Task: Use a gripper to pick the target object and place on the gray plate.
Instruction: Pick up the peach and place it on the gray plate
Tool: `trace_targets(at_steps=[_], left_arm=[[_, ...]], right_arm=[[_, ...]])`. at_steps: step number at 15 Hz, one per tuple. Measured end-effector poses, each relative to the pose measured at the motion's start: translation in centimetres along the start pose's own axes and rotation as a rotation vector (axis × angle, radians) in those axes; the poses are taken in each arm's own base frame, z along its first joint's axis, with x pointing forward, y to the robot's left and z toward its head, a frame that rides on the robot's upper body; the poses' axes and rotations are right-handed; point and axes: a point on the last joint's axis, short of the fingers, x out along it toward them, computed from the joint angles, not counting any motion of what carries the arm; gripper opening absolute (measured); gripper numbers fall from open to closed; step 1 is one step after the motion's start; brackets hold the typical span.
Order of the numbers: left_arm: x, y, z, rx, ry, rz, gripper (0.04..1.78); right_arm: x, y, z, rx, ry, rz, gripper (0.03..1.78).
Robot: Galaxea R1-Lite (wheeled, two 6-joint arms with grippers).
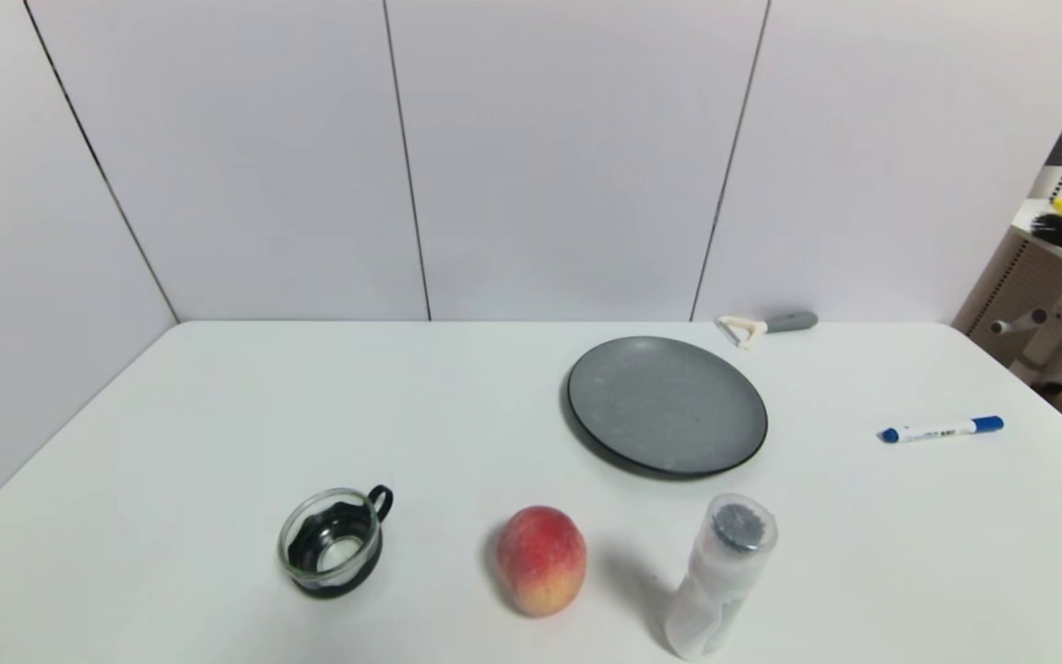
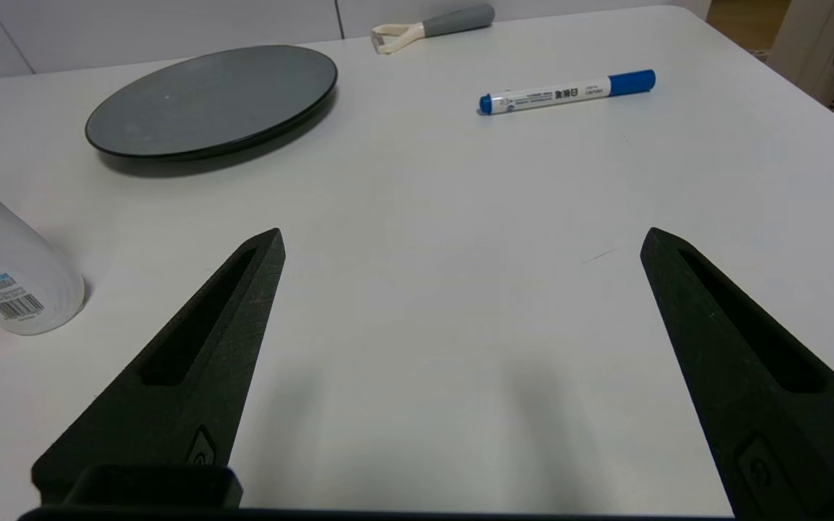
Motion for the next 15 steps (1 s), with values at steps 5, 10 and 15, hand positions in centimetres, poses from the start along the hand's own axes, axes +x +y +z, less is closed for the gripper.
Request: trace_targets(at_steps=[5, 10, 15], left_arm=[[5.2, 1.9, 9.3, 0.198, 0.104, -0.155, 1.69], [14.1, 1.7, 15.7, 0.412, 0.215, -0.583, 1.69], [22.3, -6.6, 16.0, 0.512, 0.282, -1.054, 1.69]], right_arm=[[0.0, 0.0, 0.0, 0.0, 0.0, 0.0, 1.7], [0.0, 0.0, 0.0, 0.0, 0.0, 0.0, 1.7], [0.0, 0.0, 0.0, 0.0, 0.0, 0.0, 1.7]])
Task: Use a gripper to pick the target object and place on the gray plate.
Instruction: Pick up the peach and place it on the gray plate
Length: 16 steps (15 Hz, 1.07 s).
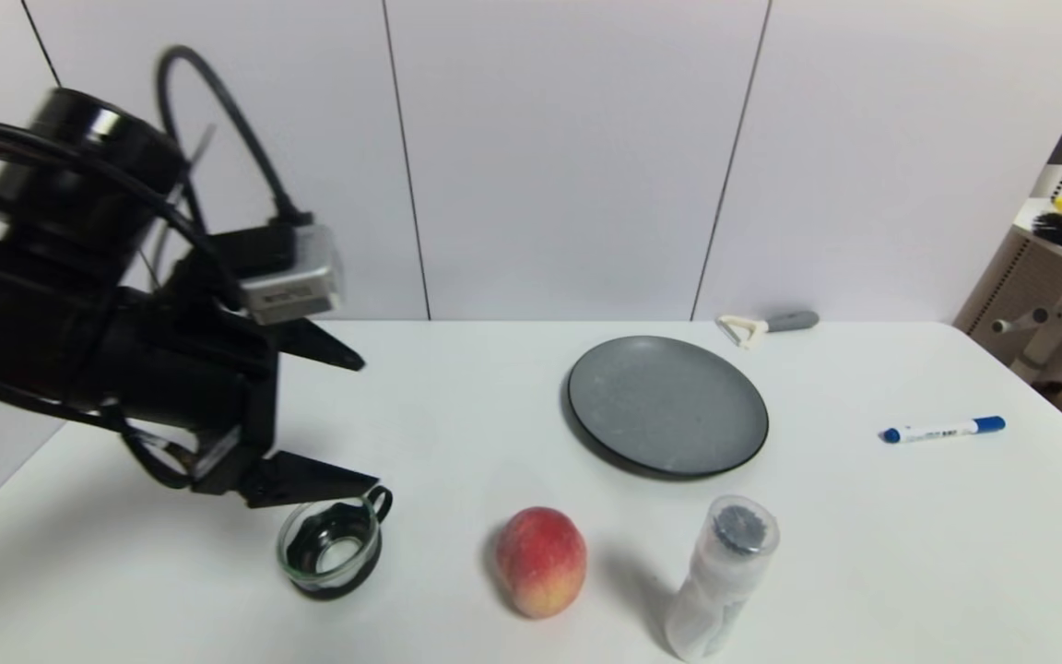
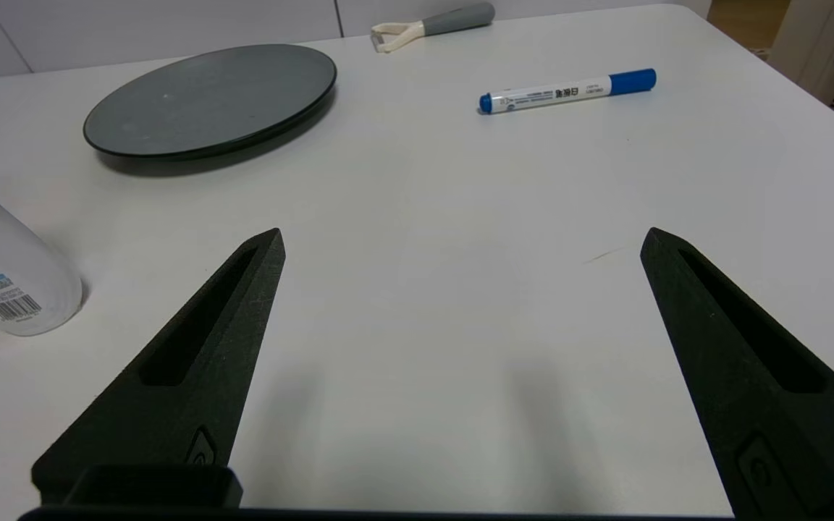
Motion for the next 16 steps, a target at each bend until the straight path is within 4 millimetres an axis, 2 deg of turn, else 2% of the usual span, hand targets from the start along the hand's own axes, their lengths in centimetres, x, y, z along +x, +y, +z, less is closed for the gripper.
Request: trace_targets(at_steps=[3, 6, 9, 16], left_arm=[[5.8, -0.9, 1.8, 0.056, 0.026, -0.178, 1.69], [9.9, -2.4, 2.6, 0.098, 0.048, -0.283, 1.69], [12.2, -3.3, 2.5, 0.112, 0.072, -0.349, 1.69], [15.6, -3.7, 2.1, 0.128, 0.09, -0.385, 1.69]], right_arm=[[0.0, 0.0, 0.0, 0.0, 0.0, 0.0, 1.7], [0.0, 0.0, 0.0, 0.0, 0.0, 0.0, 1.7], [0.0, 0.0, 0.0, 0.0, 0.0, 0.0, 1.7], [0.0, 0.0, 0.0, 0.0, 0.0, 0.0, 1.7]])
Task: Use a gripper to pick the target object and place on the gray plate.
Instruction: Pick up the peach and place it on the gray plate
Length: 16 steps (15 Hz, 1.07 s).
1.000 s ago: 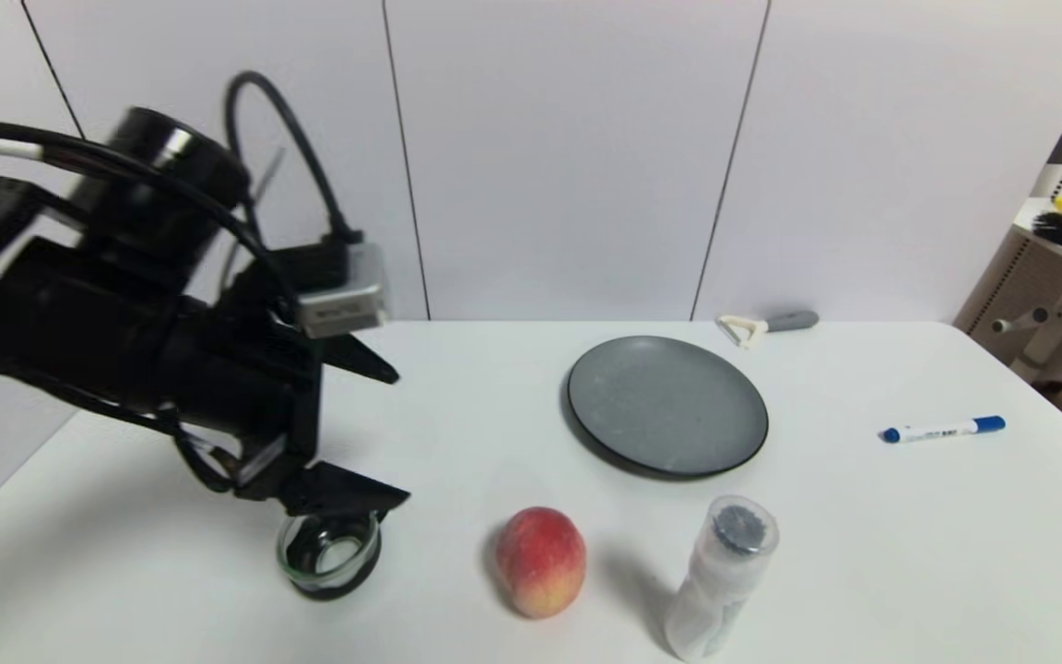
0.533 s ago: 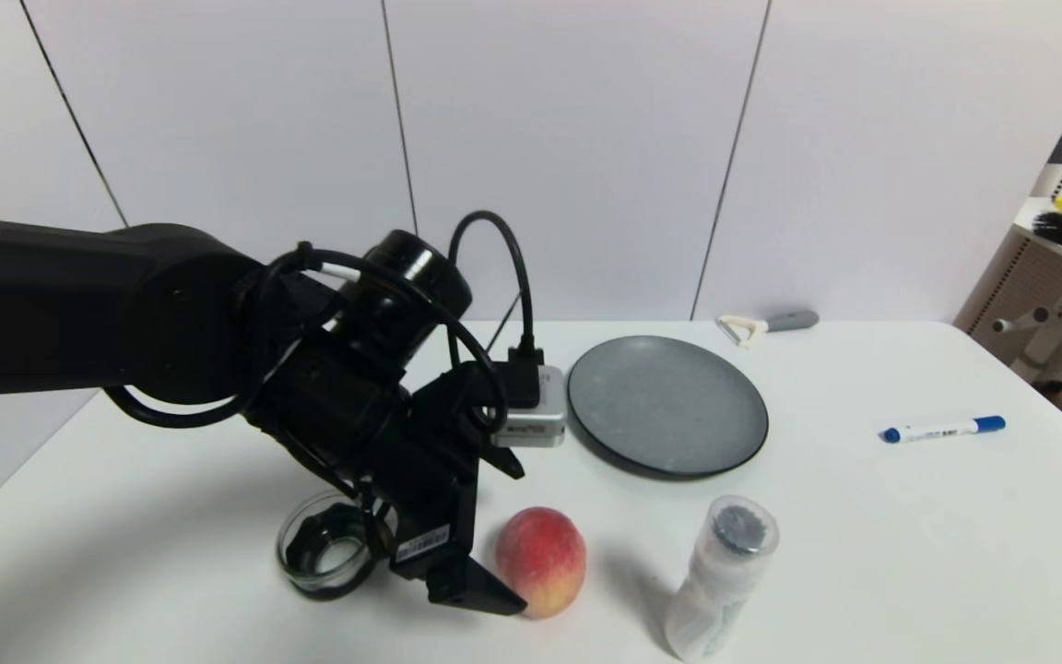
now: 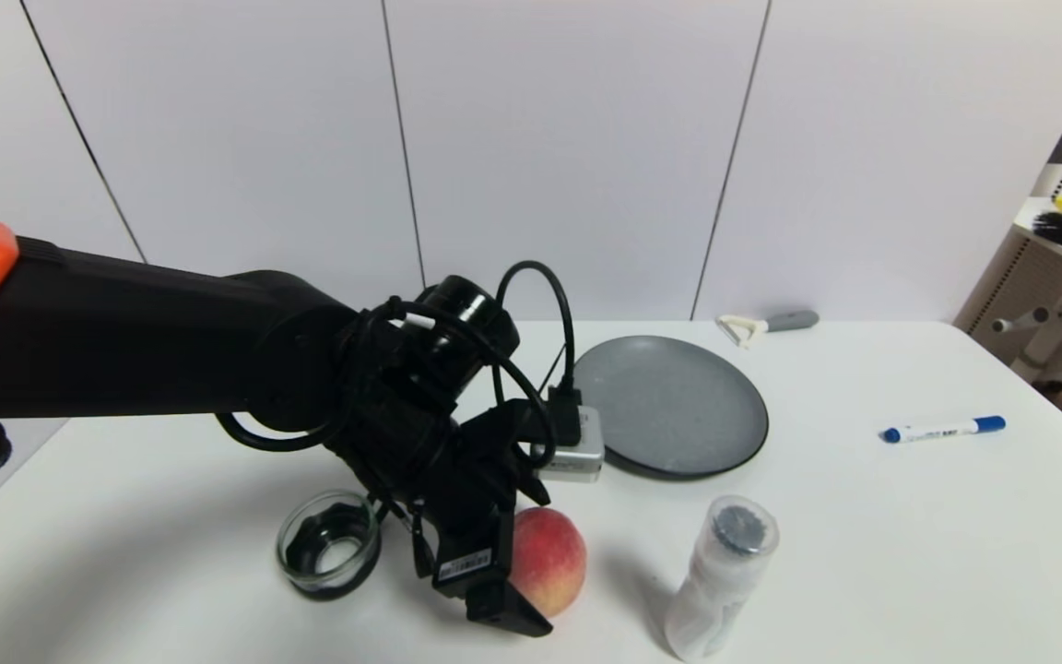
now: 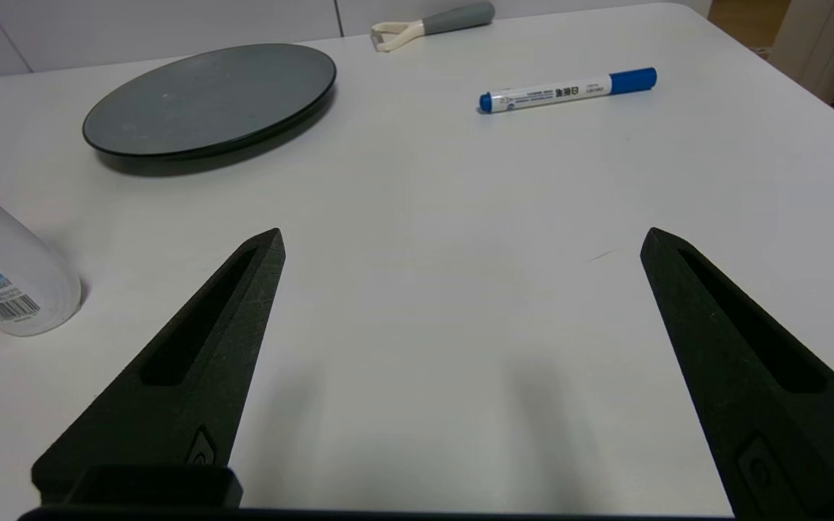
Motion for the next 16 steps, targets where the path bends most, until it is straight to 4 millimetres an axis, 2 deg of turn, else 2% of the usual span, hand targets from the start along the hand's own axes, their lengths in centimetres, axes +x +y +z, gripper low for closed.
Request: trace_targets(at_steps=[6, 12, 13, 14, 16], left_arm=[[2.2, 0.6, -0.6, -0.012, 0.025, -0.03, 1.69], [2.8, 0.7, -0.8, -0.023, 0.038, -0.04, 1.66], [2.9, 0.7, -0.9, -0.027, 0.039, -0.041, 1.45], [2.9, 0.7, -0.9, -0.031, 0.041, -0.044, 1.32], [3.0, 0.7, -0.9, -0.031, 0.04, -0.045, 1.25]], right_arm=[[0.0, 0.0, 0.0, 0.0, 0.0, 0.0, 1.7], [0.0, 0.0, 0.0, 0.0, 0.0, 0.0, 1.7], [0.0, 0.0, 0.0, 0.0, 0.0, 0.0, 1.7], [0.0, 0.0, 0.0, 0.0, 0.0, 0.0, 1.7], [0.0, 0.0, 0.0, 0.0, 0.0, 0.0, 1.7]])
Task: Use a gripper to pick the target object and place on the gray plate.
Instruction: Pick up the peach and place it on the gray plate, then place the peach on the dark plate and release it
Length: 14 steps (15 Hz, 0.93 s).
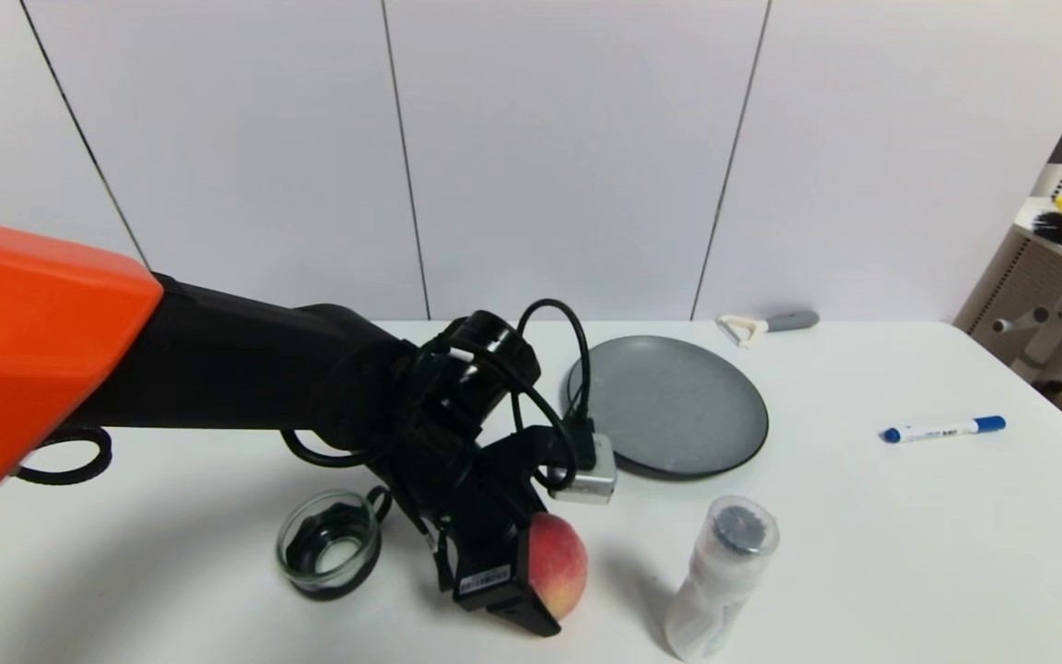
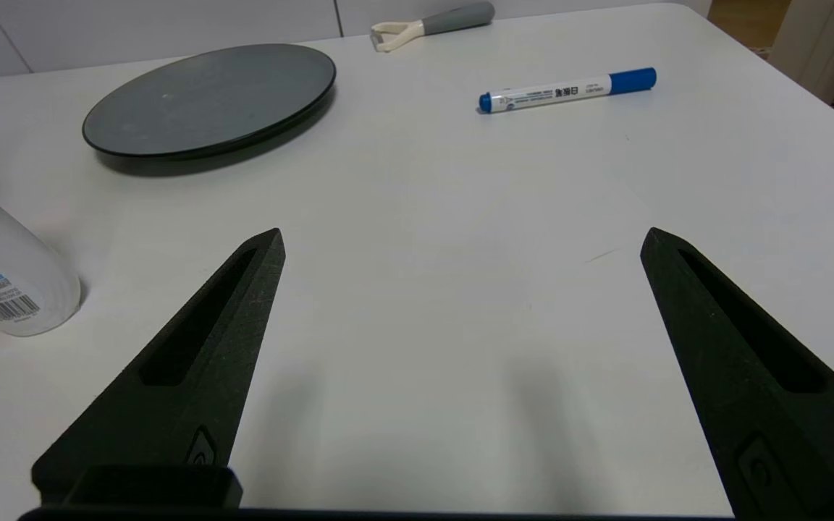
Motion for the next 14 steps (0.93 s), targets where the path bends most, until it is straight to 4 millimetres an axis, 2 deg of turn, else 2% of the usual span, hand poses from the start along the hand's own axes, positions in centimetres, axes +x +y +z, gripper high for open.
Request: trace_targets(at_steps=[4, 8, 11, 14], left_arm=[[-0.5, 0.3, 0.7, 0.012, -0.021, 0.022, 1.24], [-3.5, 2.4, 4.7, 0.036, -0.148, 0.157, 1.23], [-5.0, 4.8, 7.6, 0.058, -0.256, 0.263, 1.23], [-3.5, 7.9, 8.7, 0.055, -0.351, 0.342, 1.23]], right_arm=[[0.0, 0.0, 0.0, 0.0, 0.0, 0.0, 1.7], [0.0, 0.0, 0.0, 0.0, 0.0, 0.0, 1.7], [0.0, 0.0, 0.0, 0.0, 0.0, 0.0, 1.7], [0.0, 0.0, 0.0, 0.0, 0.0, 0.0, 1.7]])
